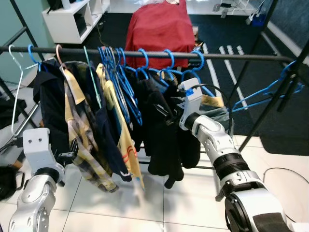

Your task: Hang hanger

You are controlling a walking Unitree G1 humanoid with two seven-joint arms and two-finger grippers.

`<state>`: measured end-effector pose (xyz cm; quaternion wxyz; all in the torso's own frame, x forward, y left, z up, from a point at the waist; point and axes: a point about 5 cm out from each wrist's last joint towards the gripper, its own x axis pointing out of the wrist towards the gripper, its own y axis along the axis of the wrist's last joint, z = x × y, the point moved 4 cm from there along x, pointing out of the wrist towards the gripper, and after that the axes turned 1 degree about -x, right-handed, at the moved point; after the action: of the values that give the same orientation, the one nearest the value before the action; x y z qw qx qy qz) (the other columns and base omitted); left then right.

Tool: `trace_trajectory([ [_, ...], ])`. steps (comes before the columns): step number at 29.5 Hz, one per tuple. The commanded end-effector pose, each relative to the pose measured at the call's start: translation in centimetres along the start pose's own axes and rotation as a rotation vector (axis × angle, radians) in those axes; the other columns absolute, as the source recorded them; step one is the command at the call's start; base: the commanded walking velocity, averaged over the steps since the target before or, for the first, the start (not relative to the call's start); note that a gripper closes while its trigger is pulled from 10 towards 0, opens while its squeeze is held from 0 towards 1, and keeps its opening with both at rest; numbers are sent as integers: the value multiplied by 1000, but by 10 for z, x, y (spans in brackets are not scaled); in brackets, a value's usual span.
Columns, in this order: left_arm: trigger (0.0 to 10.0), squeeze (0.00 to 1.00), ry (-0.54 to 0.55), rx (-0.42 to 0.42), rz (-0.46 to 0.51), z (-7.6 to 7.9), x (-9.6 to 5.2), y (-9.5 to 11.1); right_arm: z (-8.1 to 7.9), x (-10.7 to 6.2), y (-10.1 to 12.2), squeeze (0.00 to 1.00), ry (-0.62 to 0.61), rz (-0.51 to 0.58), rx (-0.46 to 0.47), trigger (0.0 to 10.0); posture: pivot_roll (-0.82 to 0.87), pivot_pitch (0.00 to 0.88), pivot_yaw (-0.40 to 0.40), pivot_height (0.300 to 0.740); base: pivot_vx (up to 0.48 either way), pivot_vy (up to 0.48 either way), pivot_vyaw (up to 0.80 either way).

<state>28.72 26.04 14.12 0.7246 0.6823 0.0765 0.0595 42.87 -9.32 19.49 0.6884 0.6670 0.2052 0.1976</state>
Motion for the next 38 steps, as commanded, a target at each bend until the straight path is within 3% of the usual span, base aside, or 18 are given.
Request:
trace_trajectory([
  [1,10000,0,5,15,0,-6,-3,3,-1,1,-2,0,8,-10,-5,10000,200,221,48,740,0,0,0],
  [4,10000,0,8,28,2,-10,-7,6,-7,4,-5,0,38,-29,-11,10000,211,234,53,740,0,0,0],
  [6,10000,0,13,45,0,-17,-13,9,-15,6,-13,0,81,-79,-47,0,215,244,58,740,0,0,0],
  [17,10000,0,10,39,-17,-16,-13,6,2,5,-4,0,19,-83,-105,0,190,236,48,740,0,0,0],
  [19,10000,0,9,25,-17,-12,-10,4,12,2,6,0,-19,-42,-117,0,168,217,34,740,0,0,0],
  [23,10000,0,9,25,-17,-12,-10,4,12,2,6,0,-19,-42,-117,0,168,217,34,740,0,0,0],
  [25,10000,0,9,3,-16,-6,-5,1,28,-8,27,0,-89,66,-123,0,137,190,15,740,0,0,0],
  [26,10000,0,9,3,-16,-6,-5,1,28,-8,27,0,-89,66,-123,0,137,190,15,740,0,0,0],
  [28,10000,0,9,-23,-14,1,1,-3,42,-26,47,0,-160,187,-166,0,109,172,3,740,0,0,0],
  [29,10000,0,9,-23,-14,1,1,-3,42,-26,47,0,-160,187,-166,0,109,172,3,740,0,0,0],
  [31,10000,0,3,-45,-15,8,6,-6,41,-44,53,0,-185,251,-228,0,77,159,-1,740,0,0,0],
  [33,10000,0,3,-45,-15,8,6,-6,41,-44,53,0,-185,251,-228,0,77,159,-1,740,0,0,0],
  [37,10000,0,-4,-61,-15,13,11,-7,31,-56,56,0,-178,285,-284,0,43,144,-2,740,0,0,0],
  [38,10000,0,-8,-70,-14,16,13,-8,23,-60,57,0,-159,300,-296,0,31,136,-7,740,0,0,0],
])
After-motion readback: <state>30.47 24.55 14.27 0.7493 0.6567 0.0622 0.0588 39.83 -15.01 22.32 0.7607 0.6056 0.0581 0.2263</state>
